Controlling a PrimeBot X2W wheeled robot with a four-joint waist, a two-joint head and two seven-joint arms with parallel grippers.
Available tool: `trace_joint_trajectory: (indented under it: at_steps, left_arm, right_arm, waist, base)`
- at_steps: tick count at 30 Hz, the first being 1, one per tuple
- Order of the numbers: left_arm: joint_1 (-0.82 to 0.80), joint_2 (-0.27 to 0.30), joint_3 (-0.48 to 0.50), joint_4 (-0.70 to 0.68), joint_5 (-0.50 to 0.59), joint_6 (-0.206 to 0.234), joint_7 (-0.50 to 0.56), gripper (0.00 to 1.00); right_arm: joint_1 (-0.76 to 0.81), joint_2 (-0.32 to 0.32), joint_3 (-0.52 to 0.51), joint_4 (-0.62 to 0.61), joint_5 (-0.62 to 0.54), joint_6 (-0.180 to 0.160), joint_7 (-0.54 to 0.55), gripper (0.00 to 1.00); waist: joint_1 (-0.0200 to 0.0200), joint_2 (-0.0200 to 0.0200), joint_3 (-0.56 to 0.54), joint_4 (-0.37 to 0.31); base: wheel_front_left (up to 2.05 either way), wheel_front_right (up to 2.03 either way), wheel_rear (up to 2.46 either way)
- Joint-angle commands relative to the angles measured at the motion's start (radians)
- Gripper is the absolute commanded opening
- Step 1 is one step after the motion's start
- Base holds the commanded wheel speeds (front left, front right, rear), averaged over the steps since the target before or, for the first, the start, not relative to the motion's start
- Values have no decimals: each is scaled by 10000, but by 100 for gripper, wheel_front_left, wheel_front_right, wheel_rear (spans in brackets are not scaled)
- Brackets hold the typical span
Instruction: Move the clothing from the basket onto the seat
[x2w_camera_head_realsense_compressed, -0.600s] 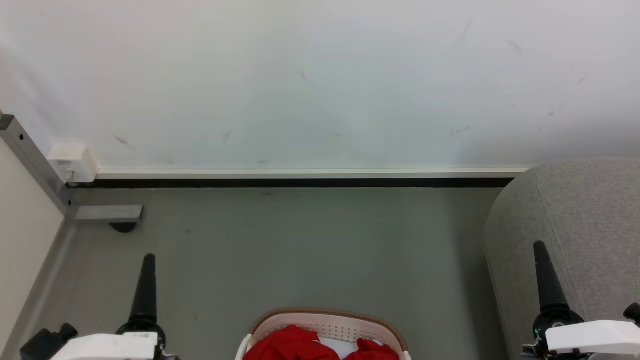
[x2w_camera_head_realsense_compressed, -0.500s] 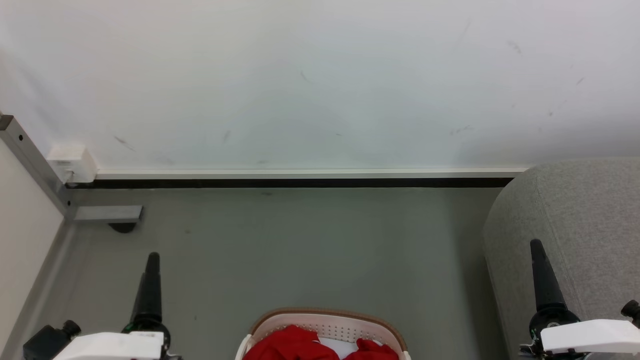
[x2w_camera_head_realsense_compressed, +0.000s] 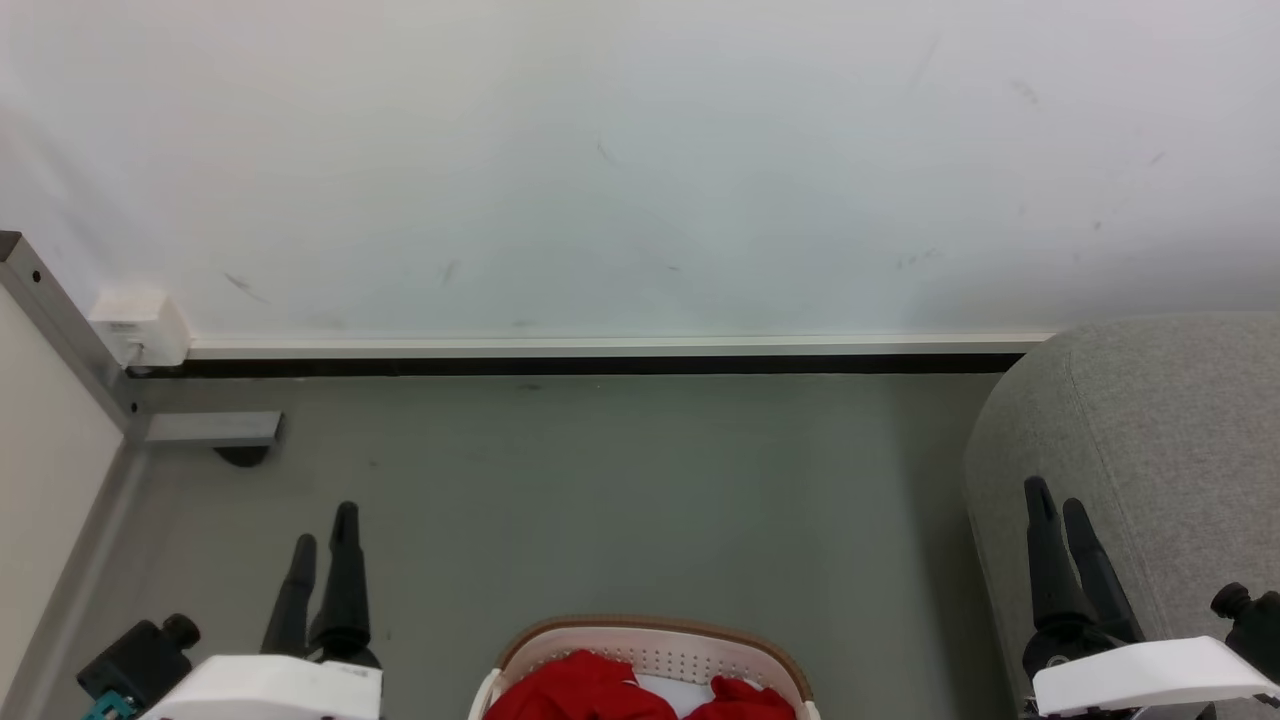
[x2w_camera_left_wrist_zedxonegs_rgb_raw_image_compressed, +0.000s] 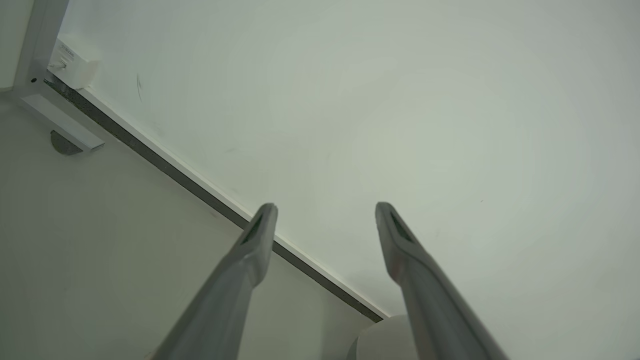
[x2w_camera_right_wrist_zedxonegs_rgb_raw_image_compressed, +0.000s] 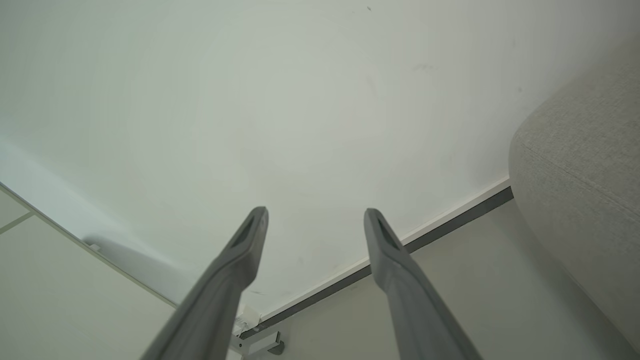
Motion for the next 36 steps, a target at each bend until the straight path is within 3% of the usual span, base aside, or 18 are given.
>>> trace_joint_trajectory:
  at_steps: [1,9,18,36]
  left_arm:
    - [10,89,-43,-158,491,44,-113,100]
    - [23,98,-288,-175,2117,313,-338,100]
    - [90,130,-512,-104,3540,571,-579,100]
    - [202,228,-795,-60,5178,833,-976,100]
  right_arm:
    - [-255,-123,-28,-42,-398,-6,-105,100]
    - [-327,-127,-100,333,-2076,-8,-340,100]
    - [-389,-135,75,456,-3187,-9,-582,100]
    - [-493,-148,366,739,-4615,-12,-999,100]
  waist:
    - [0,0,-2,0]
    - [0,0,-6,-6]
    - [0,0,15,-40]
    - [0,0,14,-100]
  base:
    - [0,0,0]
    - [0,0,0]
    - [0,0,0]
    - [0,0,0]
